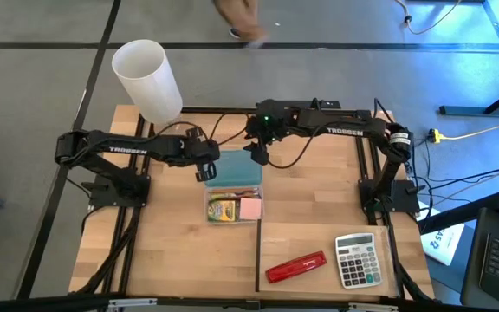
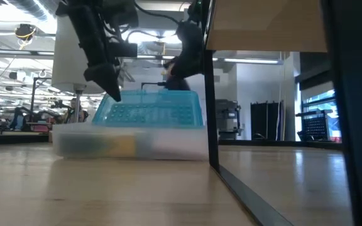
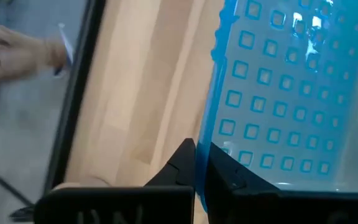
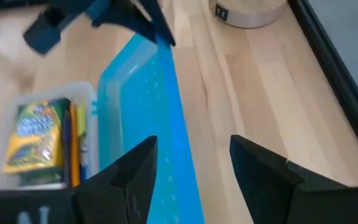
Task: Pack school essentials
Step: Close the blue supply box
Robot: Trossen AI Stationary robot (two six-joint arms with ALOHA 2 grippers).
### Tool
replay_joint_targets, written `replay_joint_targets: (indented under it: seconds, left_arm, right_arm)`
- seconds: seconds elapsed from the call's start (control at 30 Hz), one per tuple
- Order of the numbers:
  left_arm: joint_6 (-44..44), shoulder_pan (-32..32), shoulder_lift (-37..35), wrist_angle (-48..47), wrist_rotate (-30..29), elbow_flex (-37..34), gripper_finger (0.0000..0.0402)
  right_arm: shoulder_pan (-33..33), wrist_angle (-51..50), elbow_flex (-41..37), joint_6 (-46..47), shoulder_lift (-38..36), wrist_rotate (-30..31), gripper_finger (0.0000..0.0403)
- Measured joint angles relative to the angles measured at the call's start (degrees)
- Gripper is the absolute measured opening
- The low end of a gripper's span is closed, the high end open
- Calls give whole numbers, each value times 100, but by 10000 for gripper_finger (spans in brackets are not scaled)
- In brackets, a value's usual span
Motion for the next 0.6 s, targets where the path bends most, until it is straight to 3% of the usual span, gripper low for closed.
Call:
replay_joint_targets:
  seconds: [0.3,0.6]
  left_arm:
    - [-58,-308,39,20,-389,0,0]
    - [-61,-777,94,143,-1353,0,0]
  right_arm:
    - [-43,-328,115,357,0,-193,204]
    - [-17,-642,115,549,2,-197,204]
